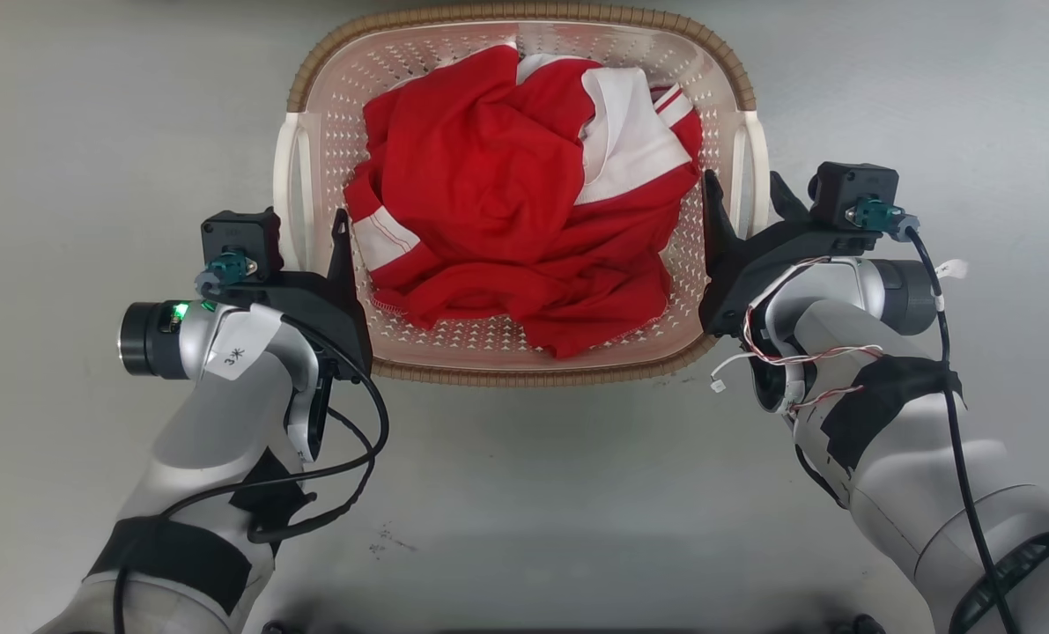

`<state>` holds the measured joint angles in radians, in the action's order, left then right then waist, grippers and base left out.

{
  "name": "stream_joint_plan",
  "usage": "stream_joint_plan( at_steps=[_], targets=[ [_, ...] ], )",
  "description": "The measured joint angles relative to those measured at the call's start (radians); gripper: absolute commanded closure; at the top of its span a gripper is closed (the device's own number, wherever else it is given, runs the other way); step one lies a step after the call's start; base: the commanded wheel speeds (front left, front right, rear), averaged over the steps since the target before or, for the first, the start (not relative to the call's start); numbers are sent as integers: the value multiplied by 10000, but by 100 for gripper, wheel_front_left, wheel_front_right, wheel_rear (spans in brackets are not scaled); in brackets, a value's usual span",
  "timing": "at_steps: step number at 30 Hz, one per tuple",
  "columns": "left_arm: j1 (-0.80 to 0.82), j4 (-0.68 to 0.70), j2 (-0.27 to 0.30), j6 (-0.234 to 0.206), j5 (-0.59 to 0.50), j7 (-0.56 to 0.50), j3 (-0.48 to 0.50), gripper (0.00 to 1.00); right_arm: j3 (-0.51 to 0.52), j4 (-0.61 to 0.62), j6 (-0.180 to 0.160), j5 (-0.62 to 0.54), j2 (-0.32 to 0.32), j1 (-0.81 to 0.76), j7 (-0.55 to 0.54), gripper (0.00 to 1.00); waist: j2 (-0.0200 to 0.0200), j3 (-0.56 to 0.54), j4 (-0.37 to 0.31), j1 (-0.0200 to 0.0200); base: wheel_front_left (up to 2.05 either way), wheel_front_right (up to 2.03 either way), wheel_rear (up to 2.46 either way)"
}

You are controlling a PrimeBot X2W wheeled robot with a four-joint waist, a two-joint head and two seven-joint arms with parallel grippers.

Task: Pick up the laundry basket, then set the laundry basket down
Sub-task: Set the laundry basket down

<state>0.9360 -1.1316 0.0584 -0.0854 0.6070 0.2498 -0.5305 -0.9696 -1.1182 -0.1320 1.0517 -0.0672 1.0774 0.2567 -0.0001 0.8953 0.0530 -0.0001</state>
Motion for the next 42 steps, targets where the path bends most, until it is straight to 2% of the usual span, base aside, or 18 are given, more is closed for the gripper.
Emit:
stream_joint_plan(
  at_steps=[20, 31, 42],
  targets=[
    [-650, 167, 90, -105, -15, 0, 399, 0, 497, -247, 0, -435, 6, -395, 0, 0, 0, -1445, -39, 0, 0, 0, 0],
    [-1697, 554, 59, -104, -17, 0, 685, 0, 809, 100, 92, -686, 13, -1110, 0, 0, 1, -2849, -47, 0, 0, 0, 0],
    [-3100, 1708, 293, -104, -468, 0, 1016, 0, 1524, 757, 134, -1116, -29, -2370, -2, 0, 0, -4593, -95, -1, 0, 0, 0]
  ],
)
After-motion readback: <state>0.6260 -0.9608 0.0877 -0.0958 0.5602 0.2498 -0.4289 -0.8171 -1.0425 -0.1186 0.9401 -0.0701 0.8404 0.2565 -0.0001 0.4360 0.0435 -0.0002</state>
